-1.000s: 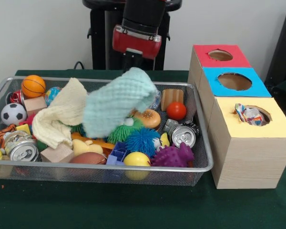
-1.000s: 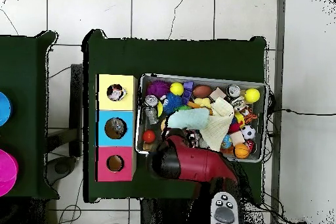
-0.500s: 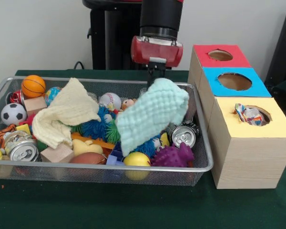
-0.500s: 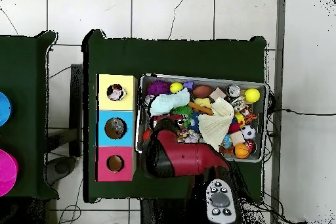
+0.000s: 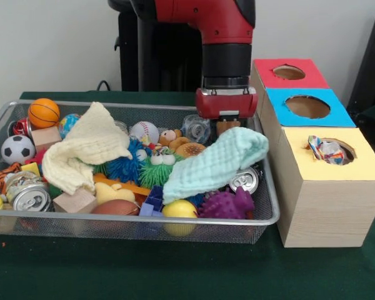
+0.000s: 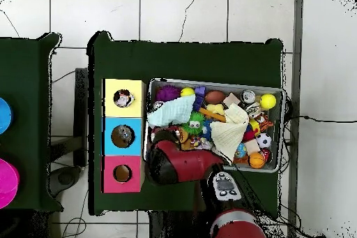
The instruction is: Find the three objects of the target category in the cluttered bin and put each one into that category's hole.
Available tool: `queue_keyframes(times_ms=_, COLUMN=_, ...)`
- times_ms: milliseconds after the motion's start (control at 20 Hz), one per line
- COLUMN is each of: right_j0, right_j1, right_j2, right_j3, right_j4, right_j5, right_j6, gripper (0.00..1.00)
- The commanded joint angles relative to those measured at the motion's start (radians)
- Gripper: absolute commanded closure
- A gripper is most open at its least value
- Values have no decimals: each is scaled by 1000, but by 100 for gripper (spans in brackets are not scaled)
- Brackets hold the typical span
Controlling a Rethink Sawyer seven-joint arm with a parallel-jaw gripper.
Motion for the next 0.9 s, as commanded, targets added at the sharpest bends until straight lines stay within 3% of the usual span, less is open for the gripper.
queue_keyframes(times_ms=50, right_j0=61, right_j1=42, right_j2=18, right_j3=4, right_j4=107, right_j5=-1, right_j6=227, gripper=0)
queue_keyframes(times_ms=300, right_j0=84, right_j1=-3, right_j2=-4, right_j3=38, right_j4=171, right_j5=42, right_j6=245, gripper=0)
queue_keyframes(times_ms=450, right_j0=96, right_j1=-124, right_j2=-36, right_j3=88, right_j4=188, right_j5=125, right_j6=218, gripper=0)
queue_keyframes(times_ms=650, right_j0=100, right_j1=-198, right_j2=-63, right_j3=111, right_j4=187, right_j5=206, right_j6=173, gripper=0)
queue_keyframes(times_ms=900, right_j0=131, right_j1=-230, right_j2=-133, right_j3=130, right_j4=155, right_j5=147, right_j6=155, gripper=0)
